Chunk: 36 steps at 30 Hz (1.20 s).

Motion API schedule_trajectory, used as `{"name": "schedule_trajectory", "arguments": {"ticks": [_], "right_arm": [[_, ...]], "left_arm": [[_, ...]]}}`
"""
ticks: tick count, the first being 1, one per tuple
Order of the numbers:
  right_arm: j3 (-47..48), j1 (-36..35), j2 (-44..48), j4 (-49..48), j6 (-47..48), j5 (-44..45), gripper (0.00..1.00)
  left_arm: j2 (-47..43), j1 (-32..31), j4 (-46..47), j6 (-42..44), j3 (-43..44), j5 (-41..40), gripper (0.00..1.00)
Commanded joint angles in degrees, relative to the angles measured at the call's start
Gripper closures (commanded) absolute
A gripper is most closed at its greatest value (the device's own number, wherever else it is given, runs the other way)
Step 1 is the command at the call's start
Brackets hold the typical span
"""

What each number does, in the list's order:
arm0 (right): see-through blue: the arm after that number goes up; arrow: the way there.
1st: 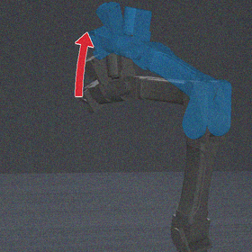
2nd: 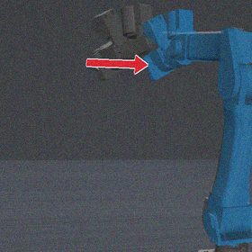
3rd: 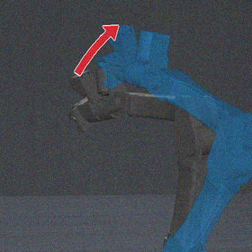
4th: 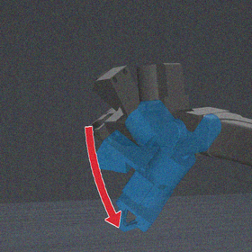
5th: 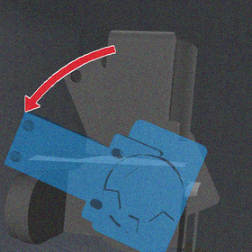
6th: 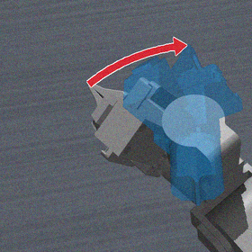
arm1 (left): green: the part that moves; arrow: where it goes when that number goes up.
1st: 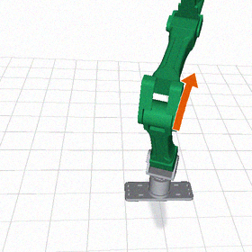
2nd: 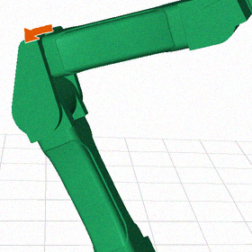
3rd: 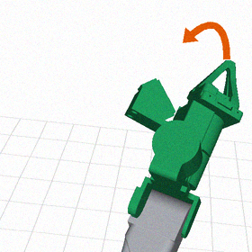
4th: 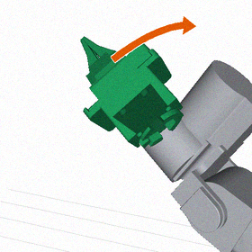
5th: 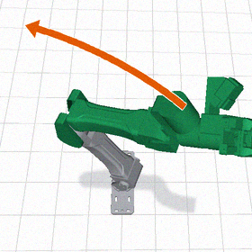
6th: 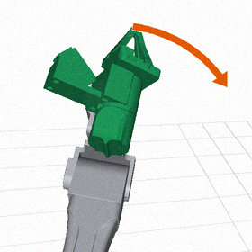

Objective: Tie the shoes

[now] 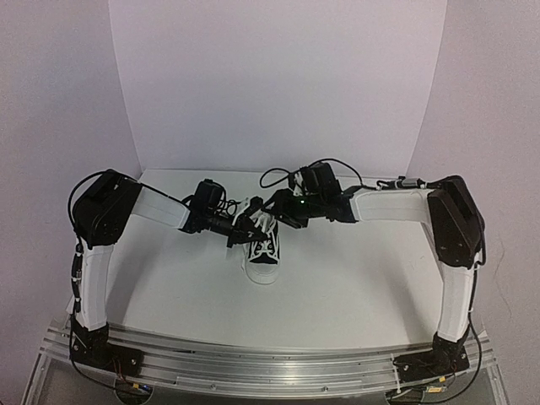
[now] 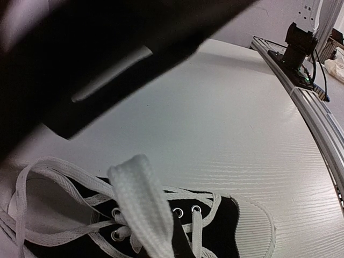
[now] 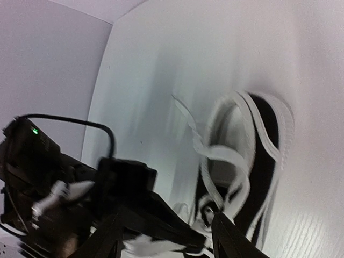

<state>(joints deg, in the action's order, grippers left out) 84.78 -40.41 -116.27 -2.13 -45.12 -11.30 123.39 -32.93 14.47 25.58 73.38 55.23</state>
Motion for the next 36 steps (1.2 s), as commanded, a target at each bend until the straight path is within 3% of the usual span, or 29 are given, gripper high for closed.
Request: {"name": "schedule_trajectory", "arguments": {"ticks": [1,19,25,29,33,36], "right_arm": [[-8.57,0.03,5.93,-10.05,-4.15,-1.53,0.42],[-5.58,-2.28,1.12,-15.98,-4.58,-3.37,0.31],[-6.73,-2.57,1.02,-15.26,-4.68,-2.60,0.33],[-5.84,-2.56,0.05,-14.61,-4.11,-3.06,0.45],[-4.96,-2.49,-1.09,-14.23,-4.69,-3.13,0.74],[-5.00,-2.50,-0.87,-13.94,-4.41,-2.52,0.82]], "left_arm": [[-1.49,0.05,2.76,-1.63,1.85,0.06,1.00],[-1.49,0.07,1.01,-0.27,2.64,0.07,1.00],[-1.40,0.05,1.00,-0.33,2.58,0.19,1.00],[-1.33,0.02,0.89,-0.30,2.61,0.21,1.00],[-1.31,0.01,0.71,-0.32,2.72,0.15,1.00],[-1.35,0.05,0.55,-0.23,2.82,0.08,1.00]]}}
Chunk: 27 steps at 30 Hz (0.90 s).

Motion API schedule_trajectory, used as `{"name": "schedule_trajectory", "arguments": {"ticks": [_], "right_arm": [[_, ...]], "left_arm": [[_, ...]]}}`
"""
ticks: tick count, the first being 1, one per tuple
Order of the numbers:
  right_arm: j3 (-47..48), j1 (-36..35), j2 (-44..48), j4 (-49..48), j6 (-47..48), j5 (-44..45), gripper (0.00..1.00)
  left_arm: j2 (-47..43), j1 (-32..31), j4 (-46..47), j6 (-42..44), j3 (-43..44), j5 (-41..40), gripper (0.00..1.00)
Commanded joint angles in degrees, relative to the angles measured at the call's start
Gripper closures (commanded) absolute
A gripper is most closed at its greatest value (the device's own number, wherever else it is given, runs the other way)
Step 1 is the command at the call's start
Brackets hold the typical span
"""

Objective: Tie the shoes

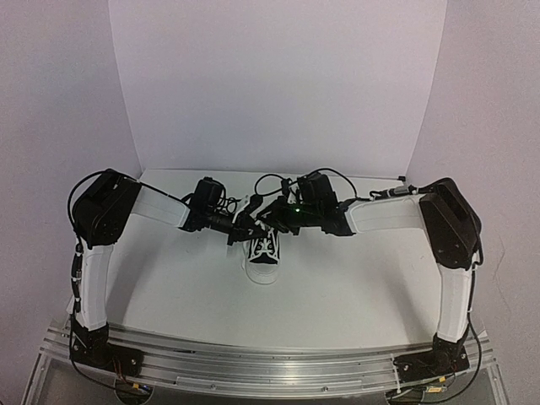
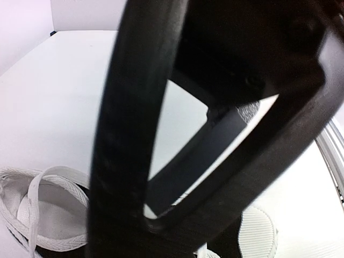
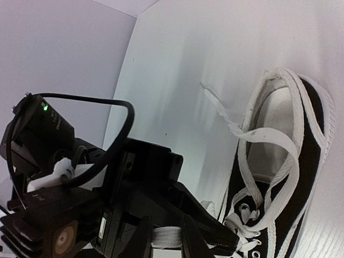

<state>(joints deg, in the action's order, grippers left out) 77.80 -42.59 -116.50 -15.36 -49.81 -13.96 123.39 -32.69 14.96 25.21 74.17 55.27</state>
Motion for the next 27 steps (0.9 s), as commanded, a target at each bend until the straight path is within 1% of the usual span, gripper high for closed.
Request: {"name": "schedule_trajectory", "arguments": {"ticks": [1,4,6,7,8,9,10,12,14,15,17,18,19,21,22,23,25,26,27], "right_arm": [[1.94,-0.31,-0.53,-0.55,0.41,0.22,0.84],[1.54,-0.30,0.16,-0.29,0.91,0.94,0.99],[1.25,-0.26,0.87,-0.13,1.49,1.41,1.00],[1.20,-0.18,1.22,0.02,1.79,1.51,1.00],[1.25,-0.05,1.50,0.29,2.18,1.54,1.00],[1.36,0.03,1.84,0.61,2.60,1.58,1.00],[1.52,0.08,2.07,1.32,3.52,1.79,1.00],[1.53,0.24,2.30,2.24,4.71,1.93,1.00],[1.08,0.59,2.40,2.38,5.19,2.10,1.00],[0.93,0.74,2.37,2.44,5.39,2.16,1.00],[0.92,1.04,2.41,2.75,6.00,2.33,1.00],[1.17,1.09,2.41,3.03,6.47,2.37,1.00],[1.54,1.10,2.39,3.32,6.93,2.30,1.00],[2.41,1.08,2.19,3.79,7.52,1.80,1.00],[2.66,1.10,2.05,3.97,7.78,1.65,1.00],[2.93,1.08,1.89,4.02,7.84,1.54,1.00],[3.14,1.10,1.73,4.10,8.01,1.50,1.00],[3.20,1.09,1.71,4.10,8.15,1.55,1.00],[3.23,1.06,1.70,4.10,8.26,1.55,1.00]], "left_arm": [[-1.32,-0.19,-0.03,0.19,2.05,0.05,1.00],[-1.30,-0.18,-0.25,0.28,2.12,0.12,1.00],[-1.31,-0.18,-1.30,0.68,2.46,0.19,1.00],[-1.31,-0.18,-2.71,1.36,3.03,0.22,0.96],[-1.32,-0.15,-5.13,2.55,3.96,0.36,0.83],[-1.38,0.08,-9.00,4.72,5.52,0.82,0.66],[-1.59,0.49,-13.23,7.72,6.99,2.21,0.57],[-2.45,1.81,-22.59,15.16,9.80,5.33,0.43],[-3.05,3.12,-35.12,26.16,13.54,7.96,0.33],[-3.19,3.84,-39.96,30.45,15.01,8.32,0.26],[-3.08,4.98,-51.38,40.86,18.48,8.79,0.08],[-2.85,5.72,-56.38,45.21,20.08,9.22,0.03],[-2.43,6.58,-61.60,49.40,21.93,9.83,0.01],[-0.65,8.62,-68.60,53.19,26.35,11.10,0.01],[0.85,9.82,-69.98,53.10,28.52,11.08,0.03],[2.44,10.60,-70.15,51.80,31.25,9.40,0.08],[4.77,11.32,-63.18,44.61,32.98,3.31,0.29],[5.37,11.29,-56.93,39.96,31.98,-0.67,0.33],[5.60,11.18,-50.93,36.58,30.46,-4.45,0.33]]}}
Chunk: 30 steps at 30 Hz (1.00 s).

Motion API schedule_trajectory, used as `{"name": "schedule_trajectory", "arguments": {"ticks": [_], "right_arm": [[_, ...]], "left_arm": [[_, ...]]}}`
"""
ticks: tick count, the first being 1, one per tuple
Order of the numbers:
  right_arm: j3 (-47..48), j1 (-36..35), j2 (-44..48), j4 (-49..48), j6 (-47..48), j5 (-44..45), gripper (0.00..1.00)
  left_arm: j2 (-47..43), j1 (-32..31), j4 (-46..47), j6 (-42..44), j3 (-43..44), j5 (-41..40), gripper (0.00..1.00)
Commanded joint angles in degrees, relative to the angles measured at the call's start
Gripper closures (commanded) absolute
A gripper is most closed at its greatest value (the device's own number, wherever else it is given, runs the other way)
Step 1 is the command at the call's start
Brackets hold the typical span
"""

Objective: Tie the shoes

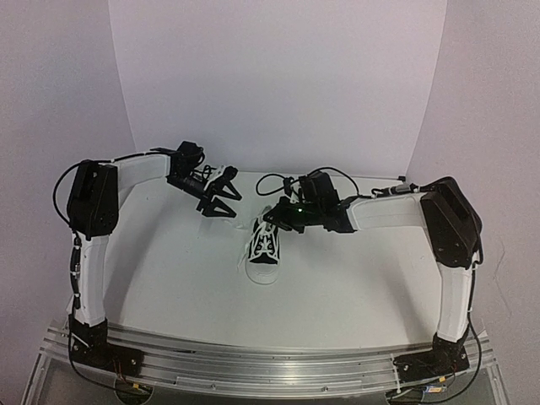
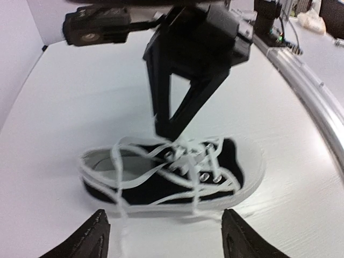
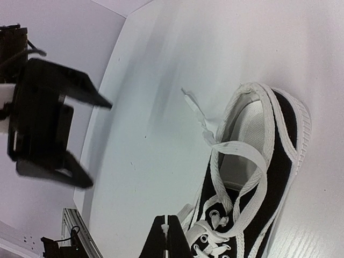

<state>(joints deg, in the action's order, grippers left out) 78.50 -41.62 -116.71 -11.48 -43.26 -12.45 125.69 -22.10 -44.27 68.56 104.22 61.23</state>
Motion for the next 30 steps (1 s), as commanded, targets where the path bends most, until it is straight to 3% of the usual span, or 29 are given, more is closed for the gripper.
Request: {"name": "schedule_trajectory", "arguments": {"ticks": [1,6,10,14,16,18,20,25,30], "right_arm": [[2.61,0.11,1.86,0.25,1.76,0.07,1.00],[3.04,0.14,1.60,0.37,2.20,0.30,1.00],[3.64,0.14,1.03,0.42,2.35,0.15,1.00],[4.16,0.09,0.69,0.49,2.61,0.31,1.00],[4.35,0.13,0.69,0.49,2.74,0.55,1.00],[4.56,0.14,0.61,0.49,2.75,0.33,1.00],[4.81,0.13,0.45,0.55,2.79,0.32,1.00],[5.32,0.15,0.35,0.95,2.66,1.73,1.00],[7.19,0.20,-0.74,1.24,2.95,1.87,1.00]], "left_arm": [[3.66,0.24,11.69,-7.84,-0.55,-12.57,0.30],[7.39,-1.68,17.25,-7.51,-0.10,-15.89,0.20],[10.85,-3.03,20.09,-9.02,2.83,-18.76,0.24],[12.98,-3.84,18.82,-8.40,4.28,-19.10,0.40],[13.20,-3.94,18.70,-8.11,3.66,-19.47,0.59],[12.89,-3.92,19.78,-8.55,2.57,-20.46,0.84],[11.89,-3.94,20.80,-9.98,1.84,-21.01,0.96],[4.88,-3.87,17.05,-18.45,0.12,-21.28,1.00],[-5.81,-5.62,8.72,-18.07,-8.20,-22.08,1.00]]}}
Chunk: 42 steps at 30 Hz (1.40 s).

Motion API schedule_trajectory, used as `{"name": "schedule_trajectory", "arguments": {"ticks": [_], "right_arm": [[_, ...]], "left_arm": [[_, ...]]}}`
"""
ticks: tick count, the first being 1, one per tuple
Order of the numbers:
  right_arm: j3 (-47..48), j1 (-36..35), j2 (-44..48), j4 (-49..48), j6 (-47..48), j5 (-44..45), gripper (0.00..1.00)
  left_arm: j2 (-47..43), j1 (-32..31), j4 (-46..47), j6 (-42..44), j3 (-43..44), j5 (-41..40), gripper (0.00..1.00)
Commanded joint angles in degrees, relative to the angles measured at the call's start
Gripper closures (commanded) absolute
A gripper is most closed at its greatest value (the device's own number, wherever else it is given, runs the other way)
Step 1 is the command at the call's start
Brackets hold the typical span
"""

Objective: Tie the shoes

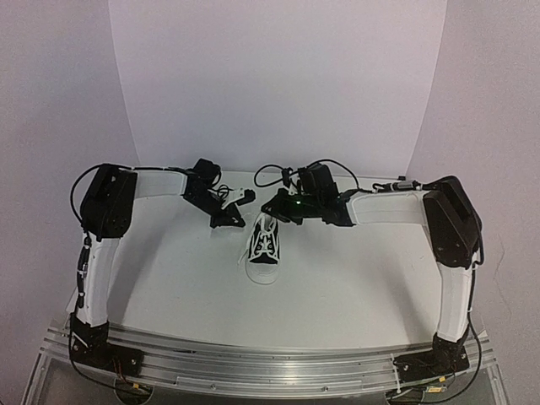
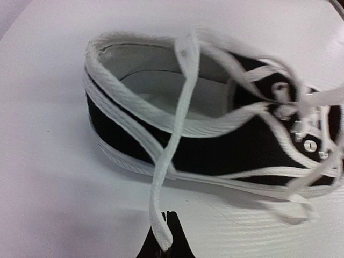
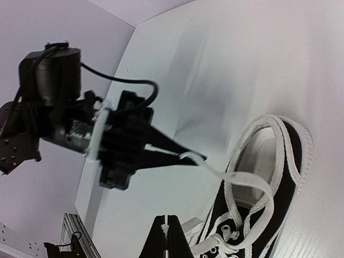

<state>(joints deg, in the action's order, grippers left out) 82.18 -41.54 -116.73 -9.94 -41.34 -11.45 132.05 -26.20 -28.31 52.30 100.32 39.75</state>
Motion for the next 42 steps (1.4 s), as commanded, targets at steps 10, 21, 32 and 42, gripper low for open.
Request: {"name": "schedule_trajectory", "arguments": {"ticks": [10,21,32,42], "right_arm": [[5.27,0.14,-2.02,0.44,1.56,-0.89,1.00],[5.14,0.24,-2.74,0.22,0.54,-2.91,1.00],[0.99,0.99,-0.60,-0.91,-1.23,-4.19,1.00],[0.91,1.02,-0.52,-1.93,0.17,-4.24,1.00]], "left_arm": [[-12.19,-9.32,-24.91,-10.62,-3.67,4.79,1.00],[-11.39,-12.26,-13.13,-17.73,-7.80,14.23,1.00],[-12.50,-14.69,2.46,-20.22,-13.80,12.68,0.46],[-15.64,-14.69,-18.23,-12.32,-5.12,3.64,0.12]]}}
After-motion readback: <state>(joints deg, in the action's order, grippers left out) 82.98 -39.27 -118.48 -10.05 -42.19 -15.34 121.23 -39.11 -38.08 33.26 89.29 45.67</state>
